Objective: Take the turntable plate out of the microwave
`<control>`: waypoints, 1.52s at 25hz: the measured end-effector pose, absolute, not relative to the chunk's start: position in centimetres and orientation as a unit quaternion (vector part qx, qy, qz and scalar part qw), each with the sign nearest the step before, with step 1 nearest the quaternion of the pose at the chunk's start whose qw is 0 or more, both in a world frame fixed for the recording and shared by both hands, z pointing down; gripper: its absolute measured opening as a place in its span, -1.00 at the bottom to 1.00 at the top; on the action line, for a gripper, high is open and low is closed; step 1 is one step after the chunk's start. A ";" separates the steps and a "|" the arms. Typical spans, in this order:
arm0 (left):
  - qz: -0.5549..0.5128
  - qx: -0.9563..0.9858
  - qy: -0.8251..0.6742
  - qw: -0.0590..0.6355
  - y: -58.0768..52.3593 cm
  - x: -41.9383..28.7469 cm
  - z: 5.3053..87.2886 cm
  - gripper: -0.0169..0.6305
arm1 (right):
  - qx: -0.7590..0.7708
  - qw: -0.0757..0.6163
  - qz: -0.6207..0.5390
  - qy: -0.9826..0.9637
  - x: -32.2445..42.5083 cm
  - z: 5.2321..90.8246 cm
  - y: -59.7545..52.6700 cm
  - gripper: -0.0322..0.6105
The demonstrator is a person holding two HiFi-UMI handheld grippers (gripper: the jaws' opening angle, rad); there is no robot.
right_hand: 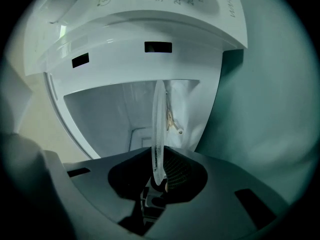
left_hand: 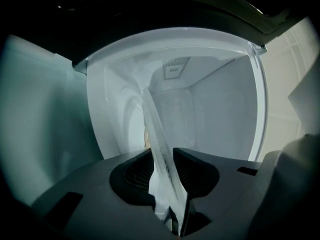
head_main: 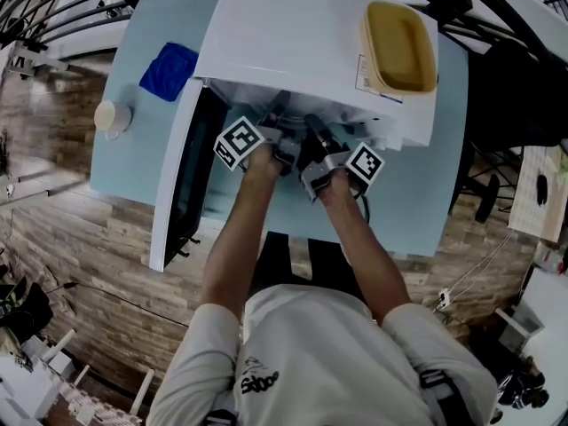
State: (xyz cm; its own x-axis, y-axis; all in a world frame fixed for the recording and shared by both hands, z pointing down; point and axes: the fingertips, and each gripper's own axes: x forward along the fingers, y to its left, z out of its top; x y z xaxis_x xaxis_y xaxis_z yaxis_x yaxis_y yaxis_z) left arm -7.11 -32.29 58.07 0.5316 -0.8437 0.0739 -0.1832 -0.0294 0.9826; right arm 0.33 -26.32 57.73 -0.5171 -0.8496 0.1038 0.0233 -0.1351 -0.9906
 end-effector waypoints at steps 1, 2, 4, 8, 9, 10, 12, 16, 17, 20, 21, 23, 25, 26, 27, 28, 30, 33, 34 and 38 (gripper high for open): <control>-0.290 0.657 -0.385 0.580 -32.5 -7.0 58.1 -0.57 | -0.365 0.328 -0.660 0.569 0.4 57.8 -26.3 -0.78; -0.295 0.655 -0.379 0.584 -32.6 -7.0 58.1 -0.58 | -0.367 0.326 -0.660 0.569 0.4 57.9 -26.2 -0.78; -0.300 0.653 -0.370 0.589 -32.7 -7.0 58.2 -0.59 | -0.371 0.321 -0.660 0.570 0.3 58.1 -26.0 -0.78; -0.309 0.632 -0.370 0.606 -32.5 -7.4 58.8 -0.68 | -0.388 0.314 -0.649 0.574 0.0 58.2 -25.6 -0.79; -0.305 0.625 -0.374 0.613 -32.3 -7.5 59.0 -0.78 | -0.392 0.310 -0.646 0.577 -0.1 58.2 -25.4 -0.79; -0.302 0.620 -0.375 0.619 -31.9 -7.5 59.1 -0.80 | -0.394 0.306 -0.644 0.580 -0.2 58.2 -25.1 -0.80; -0.303 0.613 -0.372 0.629 -31.1 -7.7 59.4 -0.81 | -0.396 0.302 -0.643 0.582 -0.6 58.3 -24.2 -0.80; -0.293 0.614 -0.365 0.636 -29.2 -8.0 59.5 -0.82 | -0.393 0.309 -0.645 0.578 -1.1 58.7 -22.0 -0.79; -0.294 0.612 -0.361 0.639 -28.7 -8.0 59.4 -0.83 | -0.391 0.308 -0.642 0.583 -1.2 58.6 -21.6 -0.79; -0.304 0.606 -0.356 0.643 -27.1 -8.5 59.2 -0.83 | -0.381 0.295 -0.631 0.608 -1.7 58.4 -20.2 -0.79; -0.308 0.607 -0.357 0.640 -26.4 -8.8 59.0 -0.83 | -0.377 0.288 -0.628 0.617 -1.8 58.3 -19.6 -0.78; -0.312 0.611 -0.359 0.632 -25.0 -9.0 58.5 -0.83 | -0.371 0.280 -0.623 0.629 -2.0 58.1 -18.5 -0.76; -0.312 0.614 -0.360 0.629 -23.4 -8.9 58.0 -0.83 | -0.367 0.277 -0.620 0.636 -1.6 57.9 -17.4 -0.75; -0.311 0.616 -0.360 0.628 -22.5 -8.8 57.8 -0.83 | -0.367 0.273 -0.618 0.639 -1.3 57.8 -17.0 -0.75; -0.311 0.619 -0.359 0.626 -21.7 -8.7 57.5 -0.83 | -0.368 0.268 -0.616 0.643 -1.0 57.8 -16.6 -0.75; -0.312 0.623 -0.356 0.623 -20.8 -8.5 57.1 -0.83 | -0.369 0.263 -0.614 0.647 -0.6 57.7 -16.2 -0.75; -0.310 0.631 -0.354 0.616 -18.8 -8.1 56.3 -0.83 | -0.367 0.258 -0.610 0.653 0.1 57.3 -15.6 -0.75; -0.311 0.643 -0.351 0.605 -15.3 -7.0 54.8 -0.83 | -0.354 0.254 -0.599 0.672 1.2 55.9 -14.0 -0.75; -0.315 0.646 -0.349 0.601 -14.1 -6.7 54.1 -0.83 | -0.348 0.254 -0.594 0.679 1.4 55.3 -13.4 -0.75; -0.342 0.660 -0.343 0.574 -10.2 -6.0 50.8 -0.83 | -0.316 0.261 -0.580 0.704 2.0 51.8 -10.2 -0.75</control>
